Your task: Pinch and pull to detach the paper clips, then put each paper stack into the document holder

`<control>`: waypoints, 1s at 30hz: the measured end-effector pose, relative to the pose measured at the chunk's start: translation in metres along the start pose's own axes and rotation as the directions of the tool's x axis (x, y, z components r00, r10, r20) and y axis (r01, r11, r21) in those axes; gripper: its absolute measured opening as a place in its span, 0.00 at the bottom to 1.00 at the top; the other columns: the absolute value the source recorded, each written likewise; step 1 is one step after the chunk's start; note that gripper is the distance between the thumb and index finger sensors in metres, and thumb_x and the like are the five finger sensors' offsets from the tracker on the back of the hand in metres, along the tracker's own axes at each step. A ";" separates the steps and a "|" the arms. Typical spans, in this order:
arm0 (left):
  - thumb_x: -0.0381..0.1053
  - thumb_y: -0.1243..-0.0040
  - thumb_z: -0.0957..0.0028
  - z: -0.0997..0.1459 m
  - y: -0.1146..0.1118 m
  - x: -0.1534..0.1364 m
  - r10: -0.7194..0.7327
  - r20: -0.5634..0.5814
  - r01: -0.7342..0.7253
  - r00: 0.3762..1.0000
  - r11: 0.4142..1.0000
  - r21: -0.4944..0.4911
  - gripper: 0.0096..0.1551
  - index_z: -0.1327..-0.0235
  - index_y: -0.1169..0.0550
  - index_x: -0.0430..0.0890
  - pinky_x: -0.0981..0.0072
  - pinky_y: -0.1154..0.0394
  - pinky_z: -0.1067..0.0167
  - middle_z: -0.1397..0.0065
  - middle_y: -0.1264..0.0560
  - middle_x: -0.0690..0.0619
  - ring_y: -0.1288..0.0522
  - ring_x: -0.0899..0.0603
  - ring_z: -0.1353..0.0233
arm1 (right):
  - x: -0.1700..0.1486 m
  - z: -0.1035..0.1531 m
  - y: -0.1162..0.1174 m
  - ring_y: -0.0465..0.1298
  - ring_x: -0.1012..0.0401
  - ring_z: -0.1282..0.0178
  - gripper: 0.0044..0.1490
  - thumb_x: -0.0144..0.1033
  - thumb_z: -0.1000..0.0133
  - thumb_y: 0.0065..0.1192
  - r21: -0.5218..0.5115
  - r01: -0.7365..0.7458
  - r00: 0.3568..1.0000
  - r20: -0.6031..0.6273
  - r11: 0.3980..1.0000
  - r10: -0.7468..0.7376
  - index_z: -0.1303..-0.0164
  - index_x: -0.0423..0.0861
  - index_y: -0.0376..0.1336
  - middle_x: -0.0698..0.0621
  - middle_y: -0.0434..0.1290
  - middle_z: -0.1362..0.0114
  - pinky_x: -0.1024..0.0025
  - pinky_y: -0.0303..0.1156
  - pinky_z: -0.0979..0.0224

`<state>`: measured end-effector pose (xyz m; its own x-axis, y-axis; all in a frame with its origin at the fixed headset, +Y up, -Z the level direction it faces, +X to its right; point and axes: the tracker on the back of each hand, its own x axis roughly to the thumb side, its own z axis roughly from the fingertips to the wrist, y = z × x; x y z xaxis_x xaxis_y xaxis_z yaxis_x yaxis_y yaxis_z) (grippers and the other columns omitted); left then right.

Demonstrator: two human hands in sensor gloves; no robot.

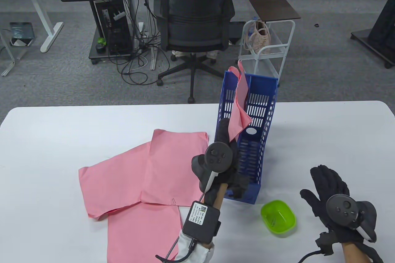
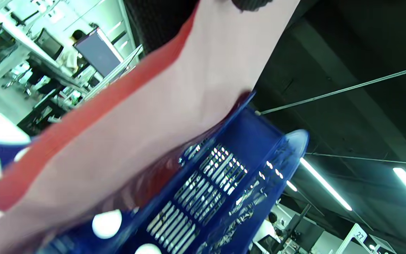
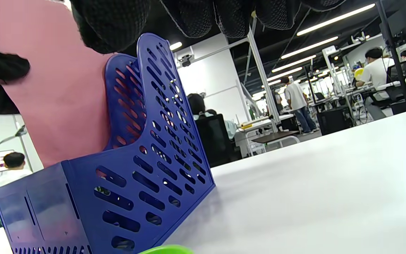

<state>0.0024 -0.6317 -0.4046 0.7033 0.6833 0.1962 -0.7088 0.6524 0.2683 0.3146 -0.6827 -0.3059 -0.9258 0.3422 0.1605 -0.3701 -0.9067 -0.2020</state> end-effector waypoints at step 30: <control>0.70 0.46 0.52 0.019 0.045 -0.027 -0.645 0.354 0.724 0.677 0.497 -0.479 0.67 0.12 0.55 0.34 0.36 0.36 0.23 0.13 0.46 0.31 0.38 0.28 0.16 | 0.001 0.001 0.000 0.45 0.30 0.13 0.48 0.52 0.38 0.49 0.026 -0.026 1.000 -0.004 0.999 0.026 0.12 0.41 0.43 0.30 0.44 0.10 0.32 0.44 0.16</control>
<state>-0.0476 -0.6274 -0.3796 0.9529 -0.0746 0.2939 0.1307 0.9756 -0.1763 0.3139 -0.6831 -0.3053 -0.9354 0.3194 0.1516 -0.3439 -0.9214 -0.1807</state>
